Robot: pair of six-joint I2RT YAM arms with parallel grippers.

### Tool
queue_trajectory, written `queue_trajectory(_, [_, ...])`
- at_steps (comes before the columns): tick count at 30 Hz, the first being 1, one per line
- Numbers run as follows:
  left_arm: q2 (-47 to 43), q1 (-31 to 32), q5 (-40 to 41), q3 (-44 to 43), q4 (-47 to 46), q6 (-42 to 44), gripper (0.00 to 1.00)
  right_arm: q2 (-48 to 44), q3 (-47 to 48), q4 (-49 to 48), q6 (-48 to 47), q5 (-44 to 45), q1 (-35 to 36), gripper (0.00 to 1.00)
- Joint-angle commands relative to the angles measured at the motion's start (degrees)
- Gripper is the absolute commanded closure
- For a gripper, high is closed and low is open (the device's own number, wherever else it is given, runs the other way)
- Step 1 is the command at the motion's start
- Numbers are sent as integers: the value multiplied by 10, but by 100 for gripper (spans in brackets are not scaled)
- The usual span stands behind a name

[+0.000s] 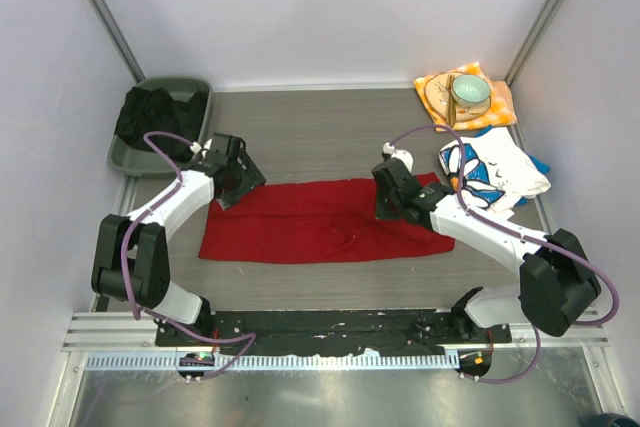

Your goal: Fold and stack the t-shirts

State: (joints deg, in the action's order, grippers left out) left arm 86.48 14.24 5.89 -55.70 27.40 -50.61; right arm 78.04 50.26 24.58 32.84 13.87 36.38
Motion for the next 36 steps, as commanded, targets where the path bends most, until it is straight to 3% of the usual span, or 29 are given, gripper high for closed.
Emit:
queue_trajectory(1, [-28,4,-5,5,-22,-5,19,-35,-33,52,-15,6,29,83])
queue_trajectory(5, [-34,7,-5,8,-23,-7,19,-68,-53,75,-15,0,52,50])
queue_trajectory(6, [-35,7,-5,9,-23,-8,19,-74,-53,85,-9,9,53,35])
queue_trajectory(9, [-34,11,-6,9,-23,-9,19,-96,-45,89,-1,60,53,13])
queue_trajectory(11, [-32,13,-6,8,-24,-10,19,-94,-33,74,-1,82,53,7])
queue_trajectory(18, [-34,21,-7,5,-22,-8,19,15,45,39,12,147,39,7])
queue_trajectory(24, [-26,23,-4,-6,-15,-2,19,126,83,-32,42,76,-54,7])
queue_trajectory(30, [-17,23,-2,0,-16,2,19,199,114,-84,47,47,-79,7])
queue_trajectory(36, [-4,23,-2,12,-27,5,19,215,129,-97,44,-1,-79,8])
